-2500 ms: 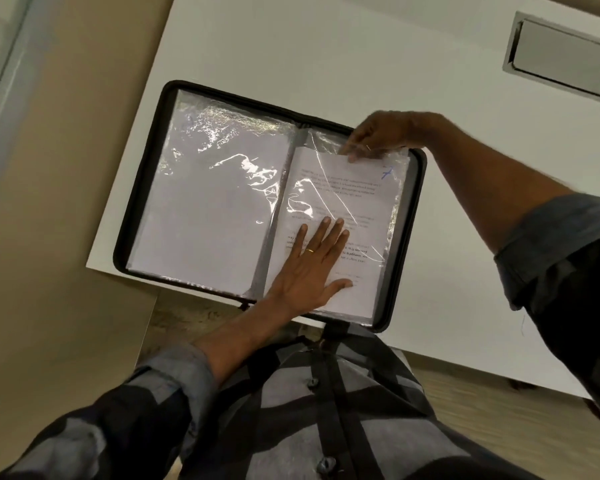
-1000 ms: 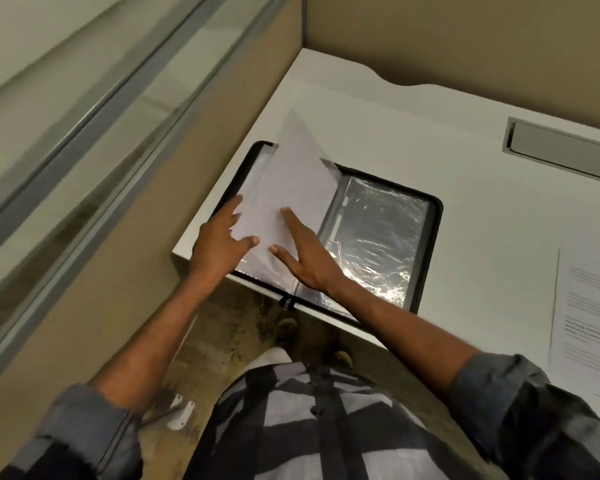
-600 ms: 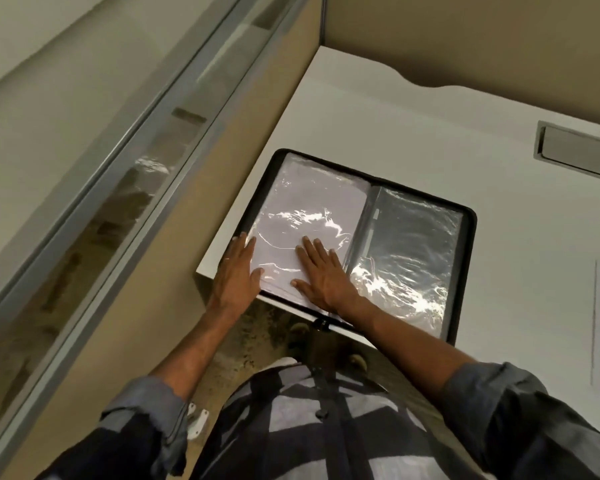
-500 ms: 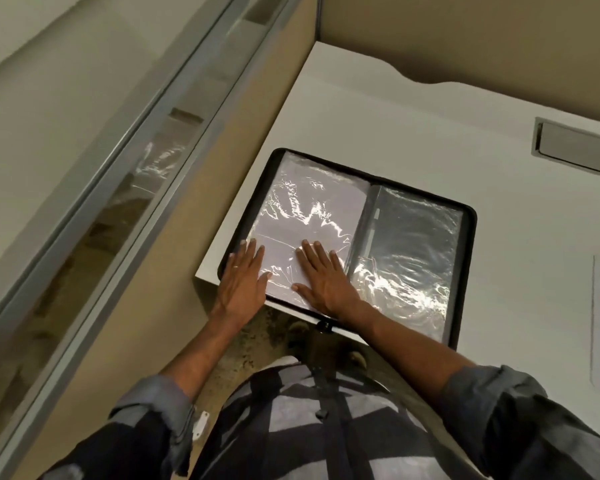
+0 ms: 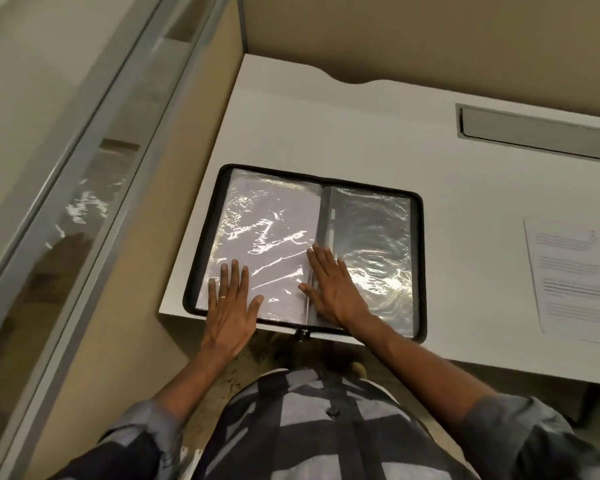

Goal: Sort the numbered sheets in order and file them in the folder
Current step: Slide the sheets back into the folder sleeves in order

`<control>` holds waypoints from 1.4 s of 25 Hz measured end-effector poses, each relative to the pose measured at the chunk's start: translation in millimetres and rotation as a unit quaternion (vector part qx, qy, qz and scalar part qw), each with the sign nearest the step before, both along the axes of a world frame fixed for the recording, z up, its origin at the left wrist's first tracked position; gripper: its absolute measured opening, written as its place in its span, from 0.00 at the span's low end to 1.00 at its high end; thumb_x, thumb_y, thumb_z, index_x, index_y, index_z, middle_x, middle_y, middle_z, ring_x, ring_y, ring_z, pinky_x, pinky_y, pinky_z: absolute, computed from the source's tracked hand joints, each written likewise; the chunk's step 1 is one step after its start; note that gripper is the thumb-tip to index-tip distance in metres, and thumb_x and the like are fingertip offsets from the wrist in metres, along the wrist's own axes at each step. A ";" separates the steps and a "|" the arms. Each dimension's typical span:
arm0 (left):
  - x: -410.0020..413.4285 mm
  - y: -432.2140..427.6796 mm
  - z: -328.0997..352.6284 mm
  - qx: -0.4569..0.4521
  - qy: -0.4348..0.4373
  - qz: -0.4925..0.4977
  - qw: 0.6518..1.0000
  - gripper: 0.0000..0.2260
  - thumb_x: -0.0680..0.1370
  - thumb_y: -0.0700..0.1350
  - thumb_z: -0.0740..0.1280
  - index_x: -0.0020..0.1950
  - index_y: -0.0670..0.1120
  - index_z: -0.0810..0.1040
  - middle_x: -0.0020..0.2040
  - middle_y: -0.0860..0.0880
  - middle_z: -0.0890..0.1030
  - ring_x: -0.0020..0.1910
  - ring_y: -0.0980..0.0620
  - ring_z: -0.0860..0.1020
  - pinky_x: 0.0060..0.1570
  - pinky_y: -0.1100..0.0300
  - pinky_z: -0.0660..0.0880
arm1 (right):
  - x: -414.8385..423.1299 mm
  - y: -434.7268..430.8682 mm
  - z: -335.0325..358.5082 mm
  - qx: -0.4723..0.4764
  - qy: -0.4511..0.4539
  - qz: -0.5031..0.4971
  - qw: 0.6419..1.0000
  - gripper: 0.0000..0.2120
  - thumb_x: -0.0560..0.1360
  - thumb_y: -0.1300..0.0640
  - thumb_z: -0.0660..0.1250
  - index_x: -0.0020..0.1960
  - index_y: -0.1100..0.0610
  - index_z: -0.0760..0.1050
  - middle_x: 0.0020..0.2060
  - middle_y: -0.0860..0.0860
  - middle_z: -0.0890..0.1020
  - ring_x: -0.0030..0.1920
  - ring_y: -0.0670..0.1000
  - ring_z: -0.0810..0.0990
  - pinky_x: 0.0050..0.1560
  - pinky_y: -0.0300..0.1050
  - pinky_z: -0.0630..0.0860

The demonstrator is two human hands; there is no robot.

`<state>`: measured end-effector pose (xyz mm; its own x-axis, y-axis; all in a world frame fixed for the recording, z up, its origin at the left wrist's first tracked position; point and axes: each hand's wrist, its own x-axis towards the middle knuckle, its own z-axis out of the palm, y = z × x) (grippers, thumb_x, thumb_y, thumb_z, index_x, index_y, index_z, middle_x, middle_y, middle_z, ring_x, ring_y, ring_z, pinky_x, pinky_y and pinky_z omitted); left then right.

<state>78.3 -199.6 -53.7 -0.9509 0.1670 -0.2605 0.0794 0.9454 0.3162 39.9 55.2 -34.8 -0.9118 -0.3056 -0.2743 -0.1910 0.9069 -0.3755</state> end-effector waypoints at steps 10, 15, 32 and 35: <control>4.8 189.1 43.5 0.056 0.039 -0.195 0.979 0.32 0.83 0.64 0.37 0.83 0.50 0.38 0.83 0.49 0.34 0.81 0.51 0.32 0.80 0.45 0.36 | 88.0 156.6 27.0 -0.029 0.052 -0.207 0.976 0.35 0.85 0.38 0.49 0.83 0.52 0.40 0.82 0.49 0.40 0.81 0.49 0.36 0.81 0.52 0.40; 41.9 300.7 54.8 0.074 0.052 -0.242 0.966 0.32 0.83 0.64 0.36 0.84 0.49 0.40 0.83 0.49 0.36 0.80 0.52 0.31 0.80 0.47 0.35 | 149.4 240.2 40.9 -0.021 0.050 -0.253 0.966 0.35 0.85 0.39 0.50 0.83 0.53 0.39 0.82 0.49 0.39 0.81 0.50 0.36 0.81 0.51 0.38; 92.2 583.4 41.8 0.041 0.046 -0.335 0.940 0.34 0.83 0.65 0.41 0.83 0.50 0.39 0.82 0.51 0.34 0.80 0.50 0.31 0.78 0.47 0.31 | 247.5 490.7 50.8 0.077 0.056 -0.387 0.917 0.35 0.85 0.38 0.47 0.83 0.54 0.37 0.81 0.52 0.35 0.79 0.52 0.31 0.78 0.53 0.34; 74.1 617.9 29.5 0.031 0.040 -0.337 0.940 0.36 0.81 0.67 0.36 0.83 0.50 0.38 0.82 0.50 0.34 0.80 0.48 0.32 0.77 0.47 0.32 | 234.5 522.1 42.5 0.080 0.052 -0.386 0.918 0.36 0.85 0.37 0.47 0.83 0.54 0.37 0.81 0.51 0.34 0.78 0.50 0.28 0.76 0.50 0.30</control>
